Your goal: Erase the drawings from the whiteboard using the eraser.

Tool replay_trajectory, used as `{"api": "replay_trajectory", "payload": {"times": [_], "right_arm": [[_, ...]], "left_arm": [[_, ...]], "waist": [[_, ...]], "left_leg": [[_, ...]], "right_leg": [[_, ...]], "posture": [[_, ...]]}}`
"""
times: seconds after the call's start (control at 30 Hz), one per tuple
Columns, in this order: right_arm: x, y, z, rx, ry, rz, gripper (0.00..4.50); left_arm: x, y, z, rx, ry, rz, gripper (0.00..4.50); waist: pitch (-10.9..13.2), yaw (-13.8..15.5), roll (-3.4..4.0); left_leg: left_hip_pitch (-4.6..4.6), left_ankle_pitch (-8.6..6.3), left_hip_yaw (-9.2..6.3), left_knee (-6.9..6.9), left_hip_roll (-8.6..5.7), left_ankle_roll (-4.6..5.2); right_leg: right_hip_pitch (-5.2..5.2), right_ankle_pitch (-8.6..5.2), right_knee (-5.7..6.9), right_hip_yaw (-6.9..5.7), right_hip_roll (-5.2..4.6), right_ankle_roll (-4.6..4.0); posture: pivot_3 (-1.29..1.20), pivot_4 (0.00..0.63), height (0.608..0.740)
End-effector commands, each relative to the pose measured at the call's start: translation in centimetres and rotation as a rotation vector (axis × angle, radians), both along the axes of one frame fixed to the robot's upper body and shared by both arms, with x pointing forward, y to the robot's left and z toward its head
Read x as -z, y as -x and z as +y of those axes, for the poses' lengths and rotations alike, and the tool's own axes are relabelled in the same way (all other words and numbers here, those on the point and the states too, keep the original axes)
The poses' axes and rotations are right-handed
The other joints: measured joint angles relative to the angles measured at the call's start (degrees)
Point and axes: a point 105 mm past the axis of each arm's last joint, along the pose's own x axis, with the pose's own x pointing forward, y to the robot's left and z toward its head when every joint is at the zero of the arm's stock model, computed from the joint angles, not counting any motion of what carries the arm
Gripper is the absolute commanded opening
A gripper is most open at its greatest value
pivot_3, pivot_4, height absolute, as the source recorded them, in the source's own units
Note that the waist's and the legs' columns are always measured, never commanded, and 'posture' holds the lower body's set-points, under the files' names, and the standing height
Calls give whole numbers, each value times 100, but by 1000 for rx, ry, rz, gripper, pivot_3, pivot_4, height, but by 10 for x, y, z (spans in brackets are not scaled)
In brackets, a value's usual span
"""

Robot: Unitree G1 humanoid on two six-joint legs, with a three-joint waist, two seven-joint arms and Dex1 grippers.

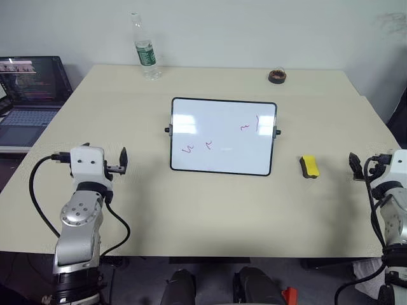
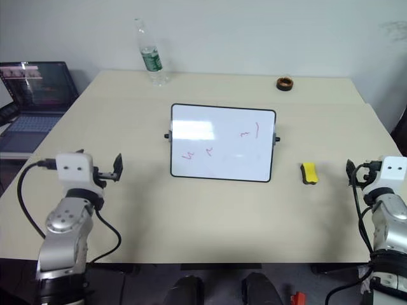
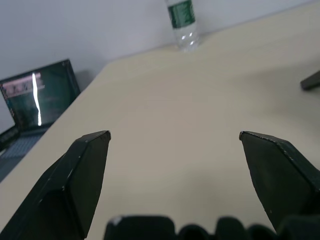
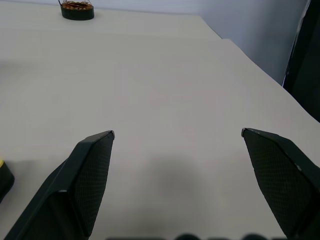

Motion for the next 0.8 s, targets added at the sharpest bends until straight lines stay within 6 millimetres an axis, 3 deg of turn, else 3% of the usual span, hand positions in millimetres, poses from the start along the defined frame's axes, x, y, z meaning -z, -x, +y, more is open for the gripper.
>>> {"api": "replay_trajectory", "payload": {"times": [0.03,0.17,0.3,0.43,0.5,0.67,0.8], "right_arm": [[-21,1,1,-2,-8,-64,4461],[-33,1,9,-9,4,-91,4461],[-56,3,41,-115,-8,-103,4461],[-66,6,63,-177,-62,-119,4461],[-62,7,79,-225,-107,-84,4461],[-44,5,112,-228,-125,61,4461],[-34,0,124,-195,-122,115,4461]], "left_arm": [[-21,1,-3,7,-11,-81,4500],[-41,-4,-12,51,-50,-150,4500],[-64,-9,-33,201,-86,-187,4500],[-94,-16,-71,446,-55,-241,4500],[-105,-20,-92,587,-51,-245,4500],[-105,-27,-143,970,-50,-137,4500],[-101,-24,-179,1247,-54,-42,4500]], "waist": [[0,3,0],[1,6,1],[3,3,4],[3,10,3],[4,10,3],[5,9,6],[6,-1,6]], "left_leg": [[0,0,0,1,-1,0],[4,0,-2,2,-2,0],[-2,1,-2,0,-1,-1],[-4,1,-3,1,-1,-2],[-4,2,-5,2,-3,-2],[-8,1,-6,1,-6,-2],[-14,2,-4,2,-10,-2]], "right_leg": [[1,0,1,-1,0,0],[5,0,2,-2,1,0],[0,0,1,-3,1,0],[0,0,0,-5,1,0],[1,0,0,-8,2,1],[-2,-1,-1,-9,8,2],[-8,-1,-1,-14,16,3]], "posture": [[0,150,740],[0,150,740],[0,150,740],[0,150,740],[0,150,740],[0,150,740],[0,150,740]]}}
